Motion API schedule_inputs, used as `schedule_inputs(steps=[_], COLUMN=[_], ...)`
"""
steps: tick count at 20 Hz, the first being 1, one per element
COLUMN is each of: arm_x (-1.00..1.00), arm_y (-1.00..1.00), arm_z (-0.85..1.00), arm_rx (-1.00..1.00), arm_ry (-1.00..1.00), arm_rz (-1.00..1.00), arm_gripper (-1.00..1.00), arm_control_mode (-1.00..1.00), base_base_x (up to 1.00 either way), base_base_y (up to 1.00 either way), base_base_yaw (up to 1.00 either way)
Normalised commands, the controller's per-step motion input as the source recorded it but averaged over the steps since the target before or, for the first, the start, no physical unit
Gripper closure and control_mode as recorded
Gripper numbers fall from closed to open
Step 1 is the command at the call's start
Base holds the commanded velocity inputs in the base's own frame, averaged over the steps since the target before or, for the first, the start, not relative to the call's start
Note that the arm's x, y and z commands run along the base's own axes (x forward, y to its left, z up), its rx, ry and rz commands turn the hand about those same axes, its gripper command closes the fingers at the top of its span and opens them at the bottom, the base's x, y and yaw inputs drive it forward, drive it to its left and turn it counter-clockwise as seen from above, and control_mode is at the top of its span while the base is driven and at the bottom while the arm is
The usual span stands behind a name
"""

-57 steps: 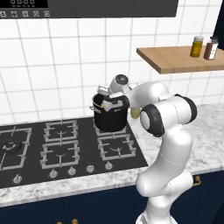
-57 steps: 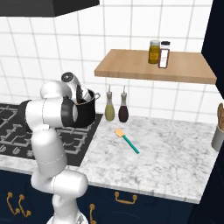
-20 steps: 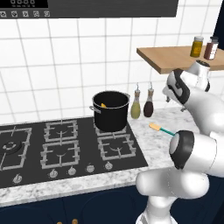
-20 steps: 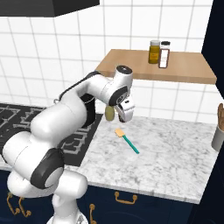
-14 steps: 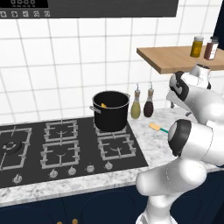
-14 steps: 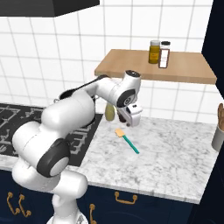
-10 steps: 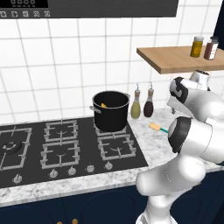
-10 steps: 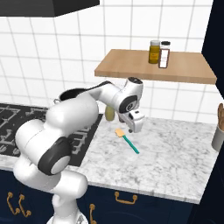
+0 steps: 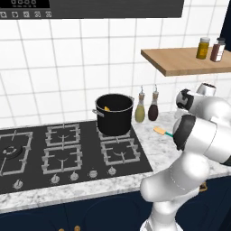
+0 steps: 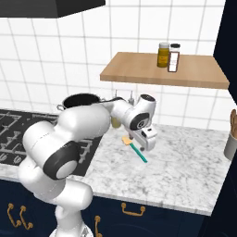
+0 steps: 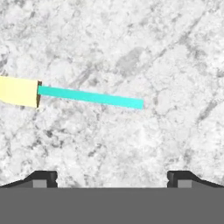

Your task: Put the corn and avocado in the pot. Retrieve the spatula and lightly stir the vegetables in the pot.

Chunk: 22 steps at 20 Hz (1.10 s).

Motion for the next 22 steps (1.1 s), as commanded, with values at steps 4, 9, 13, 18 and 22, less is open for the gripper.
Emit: schedule_inputs(steps=[4, 9, 13, 18, 22], arm_x=[0.0, 0.0, 0.0, 0.1, 0.12], arm_y=[-0.32, -0.26, -0.08, 0.03, 0.01], arm_z=[-0.39, -0.34, -0.28, -0.28, -0.33], arm_rx=[-0.01, -0.03, -0.04, 0.0, 0.0], arm_ry=[0.01, 0.01, 0.0, 0.0, 0.0], arm_rz=[0.29, 0.51, 0.57, 0.48, 0.33], arm_gripper=[-1.0, -1.0, -1.0, -1.0, -1.0], arm_control_mode=[-1.0, -1.0, -1.0, -1.0, -1.0], base_base_x=[0.0, 0.0, 0.0, 0.0, 0.0], base_base_y=[0.0, 0.0, 0.0, 0.0, 0.0], base_base_yaw=[0.0, 0.0, 0.0, 0.0, 0.0])
